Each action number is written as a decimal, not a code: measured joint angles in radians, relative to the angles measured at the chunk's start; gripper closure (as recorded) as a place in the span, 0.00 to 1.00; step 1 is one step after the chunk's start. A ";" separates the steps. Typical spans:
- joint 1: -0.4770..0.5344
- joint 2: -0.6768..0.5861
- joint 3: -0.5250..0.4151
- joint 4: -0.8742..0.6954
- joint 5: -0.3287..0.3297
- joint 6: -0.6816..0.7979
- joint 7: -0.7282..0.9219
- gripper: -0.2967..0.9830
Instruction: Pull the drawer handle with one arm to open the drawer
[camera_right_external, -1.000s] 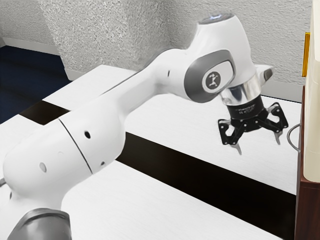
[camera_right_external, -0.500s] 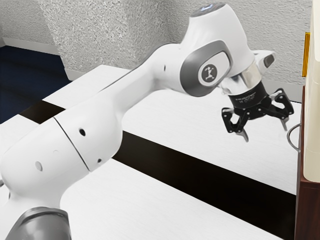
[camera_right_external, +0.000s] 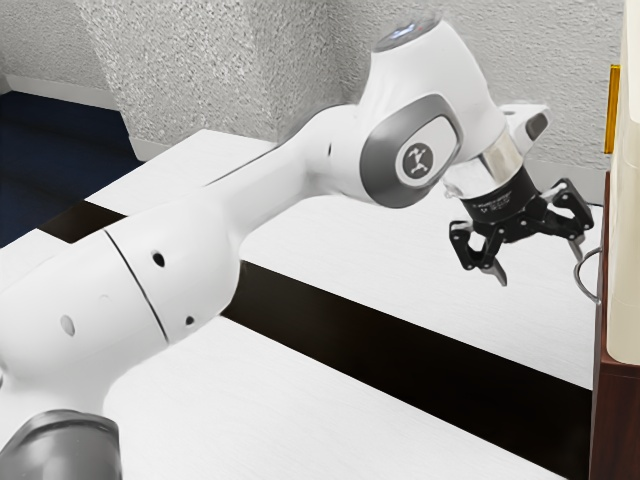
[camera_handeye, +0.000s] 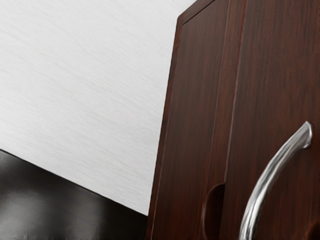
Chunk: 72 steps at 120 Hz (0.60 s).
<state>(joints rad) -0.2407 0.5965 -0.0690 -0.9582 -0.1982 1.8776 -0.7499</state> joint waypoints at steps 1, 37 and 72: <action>0.000 -0.002 0.000 -0.005 -0.001 0.004 0.000 0.23; 0.000 -0.010 0.000 -0.069 -0.026 0.104 0.015 0.23; 0.000 -0.010 0.002 -0.100 -0.028 0.133 0.024 0.23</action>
<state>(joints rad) -0.2411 0.5868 -0.0675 -1.0580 -0.2266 2.0108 -0.7260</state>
